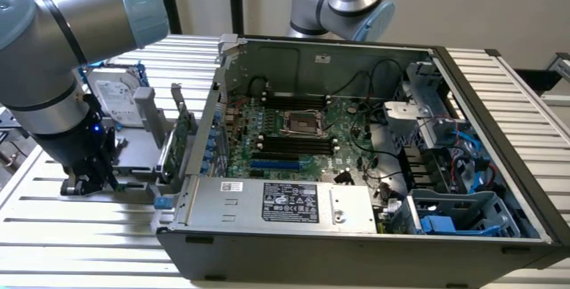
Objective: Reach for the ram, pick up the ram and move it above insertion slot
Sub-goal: 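Pick up the ram and move it above insertion slot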
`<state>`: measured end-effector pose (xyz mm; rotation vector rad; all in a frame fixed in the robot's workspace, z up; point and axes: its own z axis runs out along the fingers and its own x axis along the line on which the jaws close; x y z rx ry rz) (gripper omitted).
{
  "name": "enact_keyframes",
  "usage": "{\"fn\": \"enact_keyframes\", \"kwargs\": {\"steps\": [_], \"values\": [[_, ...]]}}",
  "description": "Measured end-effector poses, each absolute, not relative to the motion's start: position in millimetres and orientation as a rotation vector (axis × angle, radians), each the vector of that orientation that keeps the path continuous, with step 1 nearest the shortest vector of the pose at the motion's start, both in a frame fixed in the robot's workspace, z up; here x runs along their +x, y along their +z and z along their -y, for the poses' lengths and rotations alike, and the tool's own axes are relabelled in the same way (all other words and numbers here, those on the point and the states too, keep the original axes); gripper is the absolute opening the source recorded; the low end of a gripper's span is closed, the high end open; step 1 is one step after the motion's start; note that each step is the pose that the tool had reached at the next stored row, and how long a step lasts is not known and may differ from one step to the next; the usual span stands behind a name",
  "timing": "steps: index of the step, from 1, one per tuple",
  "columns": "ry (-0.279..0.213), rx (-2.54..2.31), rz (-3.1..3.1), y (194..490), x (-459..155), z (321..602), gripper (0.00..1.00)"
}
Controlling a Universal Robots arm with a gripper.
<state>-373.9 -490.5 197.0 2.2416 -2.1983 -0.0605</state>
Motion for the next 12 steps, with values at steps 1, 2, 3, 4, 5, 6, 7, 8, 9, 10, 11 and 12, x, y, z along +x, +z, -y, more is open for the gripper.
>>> {"fn": "enact_keyframes", "kwargs": {"steps": [1, 2, 3, 4, 5, 6, 7, 8, 9, 10, 11, 12], "values": [[-0.060, 2.242, 2.198, 197.0, -373.9, 490.5, 0.13], [-0.060, 2.242, 2.198, 196.9, -373.9, 490.5, 0.13], [-0.061, 2.242, 2.198, 196.9, -373.9, 490.4, 0.13], [-0.060, 2.243, 2.197, 196.9, -373.9, 490.5, 0.13], [-0.061, 2.243, 2.197, 196.9, -373.9, 490.5, 0.13], [-0.060, 2.244, 2.196, 197.1, -373.9, 490.4, 0.13], [-0.061, 2.245, 2.196, 197.6, -373.8, 490.4, 0.13], [-0.061, 2.245, 2.195, 198.5, -373.9, 490.4, 0.13], [-0.061, 2.246, 2.194, 199.3, -373.9, 490.4, 0.13], [-0.061, 2.247, 2.193, 200.4, -373.9, 490.4, 0.13], [-0.060, 2.247, 2.192, 201.5, -373.9, 490.4, 0.13], [-0.061, 2.248, 2.191, 202.7, -373.9, 490.4, 0.13]]}}
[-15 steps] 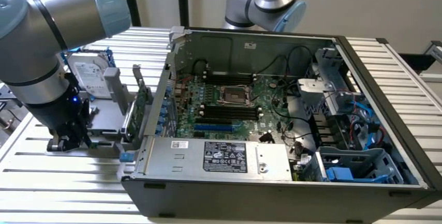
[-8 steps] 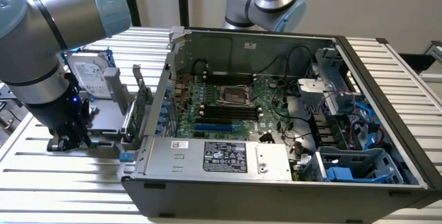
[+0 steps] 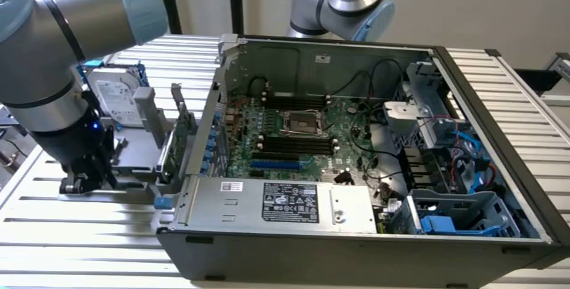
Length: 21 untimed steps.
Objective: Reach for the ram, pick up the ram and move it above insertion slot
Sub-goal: 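Pick up the ram and move it above insertion slot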
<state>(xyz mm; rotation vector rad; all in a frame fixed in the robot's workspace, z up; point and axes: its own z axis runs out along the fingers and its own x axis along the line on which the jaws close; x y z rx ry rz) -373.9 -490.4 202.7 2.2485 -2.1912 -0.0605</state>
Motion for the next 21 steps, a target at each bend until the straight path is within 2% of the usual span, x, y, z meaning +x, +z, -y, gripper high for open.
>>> {"fn": "enact_keyframes", "kwargs": {"steps": [21], "values": [[-0.060, 2.262, 2.177, 258.3, -372.8, 490.5, 0.13]]}}
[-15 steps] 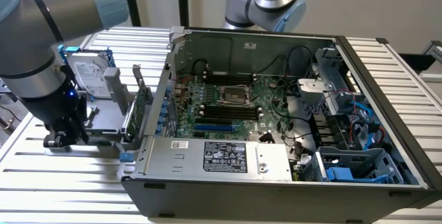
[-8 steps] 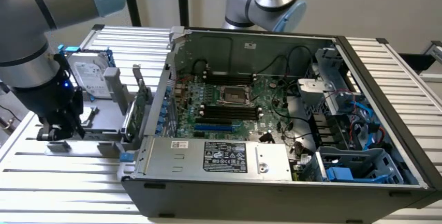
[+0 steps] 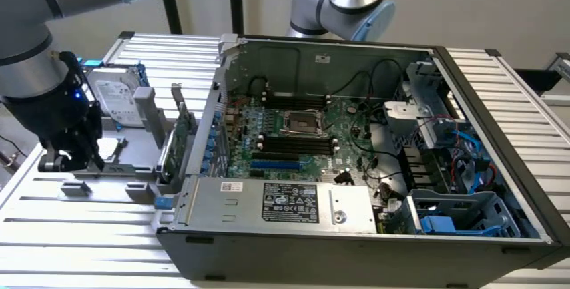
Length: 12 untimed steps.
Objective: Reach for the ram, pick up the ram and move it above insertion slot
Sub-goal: 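Pick up the ram and move it above insertion slot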
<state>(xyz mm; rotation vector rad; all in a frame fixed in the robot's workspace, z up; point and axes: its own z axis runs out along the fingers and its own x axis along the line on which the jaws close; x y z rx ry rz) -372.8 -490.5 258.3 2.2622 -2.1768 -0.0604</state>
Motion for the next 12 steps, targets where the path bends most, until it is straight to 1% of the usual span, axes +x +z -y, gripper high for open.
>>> {"fn": "enact_keyframes", "kwargs": {"steps": [12], "values": [[-0.061, 2.276, 2.162, 312.6, -357.1, 489.2, 0.13]]}}
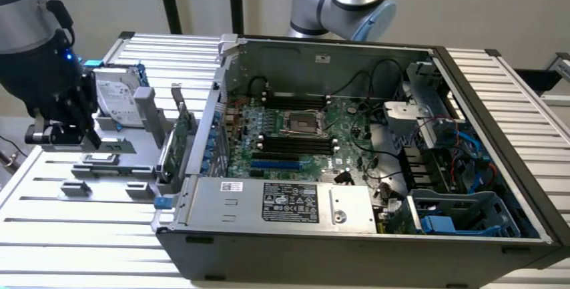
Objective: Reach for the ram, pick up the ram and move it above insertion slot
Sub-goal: 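Pick up the ram and move it above insertion slot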
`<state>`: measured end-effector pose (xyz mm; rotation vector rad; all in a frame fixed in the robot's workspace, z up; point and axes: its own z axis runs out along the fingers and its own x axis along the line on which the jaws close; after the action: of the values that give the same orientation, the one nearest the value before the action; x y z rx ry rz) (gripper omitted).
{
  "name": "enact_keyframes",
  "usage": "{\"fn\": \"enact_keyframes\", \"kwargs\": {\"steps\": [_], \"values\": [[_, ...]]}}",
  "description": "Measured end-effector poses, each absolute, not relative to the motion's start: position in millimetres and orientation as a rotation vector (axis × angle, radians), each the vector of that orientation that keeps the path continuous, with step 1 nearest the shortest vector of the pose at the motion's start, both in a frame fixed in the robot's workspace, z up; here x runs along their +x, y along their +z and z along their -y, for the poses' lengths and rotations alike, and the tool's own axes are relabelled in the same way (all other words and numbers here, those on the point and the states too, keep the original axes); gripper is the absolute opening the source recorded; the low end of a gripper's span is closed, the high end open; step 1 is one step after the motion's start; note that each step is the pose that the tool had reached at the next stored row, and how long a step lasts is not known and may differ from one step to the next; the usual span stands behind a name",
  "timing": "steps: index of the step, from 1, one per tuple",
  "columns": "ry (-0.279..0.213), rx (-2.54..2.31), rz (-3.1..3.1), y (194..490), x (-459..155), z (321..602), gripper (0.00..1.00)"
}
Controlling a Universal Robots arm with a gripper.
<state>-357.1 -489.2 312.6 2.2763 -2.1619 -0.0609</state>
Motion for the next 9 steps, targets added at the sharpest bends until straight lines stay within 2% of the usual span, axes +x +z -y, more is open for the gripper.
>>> {"fn": "enact_keyframes", "kwargs": {"steps": [9], "values": [[-0.061, 2.281, 2.157, 353.6, -338.5, 487.3, 0.13]]}}
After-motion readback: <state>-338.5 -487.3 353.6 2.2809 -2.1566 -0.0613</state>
